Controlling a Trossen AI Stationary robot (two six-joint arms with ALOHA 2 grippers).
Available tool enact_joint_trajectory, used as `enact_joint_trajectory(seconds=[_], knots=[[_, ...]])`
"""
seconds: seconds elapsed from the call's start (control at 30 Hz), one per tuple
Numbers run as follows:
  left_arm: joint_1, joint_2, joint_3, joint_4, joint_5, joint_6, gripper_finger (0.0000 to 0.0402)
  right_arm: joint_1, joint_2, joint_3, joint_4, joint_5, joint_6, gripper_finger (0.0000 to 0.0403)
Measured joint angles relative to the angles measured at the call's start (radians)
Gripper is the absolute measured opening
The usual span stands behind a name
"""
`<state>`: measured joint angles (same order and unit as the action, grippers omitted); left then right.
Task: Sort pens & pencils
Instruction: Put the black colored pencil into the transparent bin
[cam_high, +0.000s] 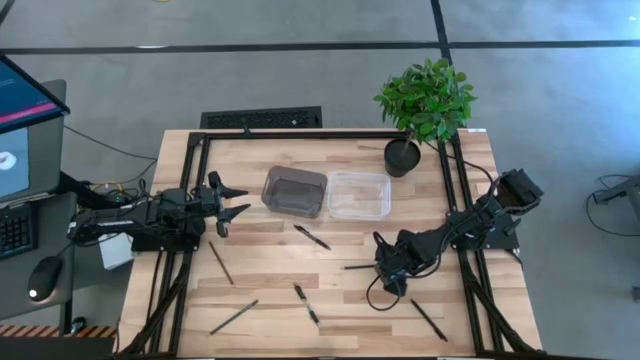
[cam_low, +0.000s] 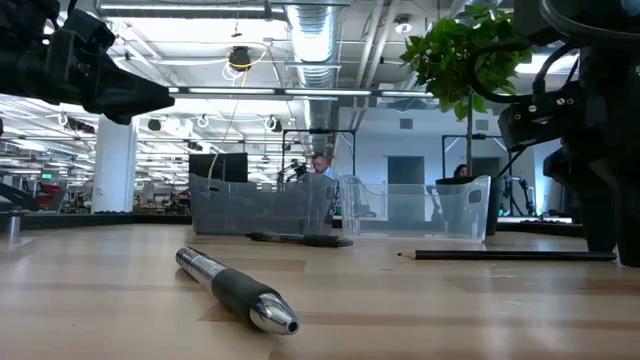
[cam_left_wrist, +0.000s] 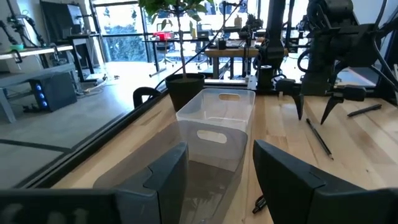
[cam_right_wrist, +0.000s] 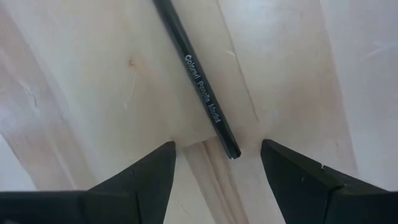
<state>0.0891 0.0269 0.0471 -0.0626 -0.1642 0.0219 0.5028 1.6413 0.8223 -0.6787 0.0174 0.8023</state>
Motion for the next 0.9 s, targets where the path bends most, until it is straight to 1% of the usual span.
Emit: enact_joint_trajectory(seconds=[0.3, 0.43, 0.6, 0.9], knots=[[0.000, 0.000, 0.000, -0.001, 0.000, 0.034, 0.0174, 0.001, 0.000, 0.000, -0.038, -0.011, -0.048, 0.0265], [0.000, 0.000, 0.000, -0.001, 0.000, 0.034, 0.0174, 0.001, 0.000, 0.000, -0.039, -0.002, -0.048, 0.0265], [0.000, 0.000, 0.000, -0.001, 0.000, 0.034, 0.0174, 0.001, 0.000, -0.001, -0.034, 0.035, -0.048, 0.0265], [0.000, 0.000, 0.000, -0.001, 0.000, 0.034, 0.0174, 0.001, -0.001, -0.002, -0.008, 0.044, -0.055, 0.0265]])
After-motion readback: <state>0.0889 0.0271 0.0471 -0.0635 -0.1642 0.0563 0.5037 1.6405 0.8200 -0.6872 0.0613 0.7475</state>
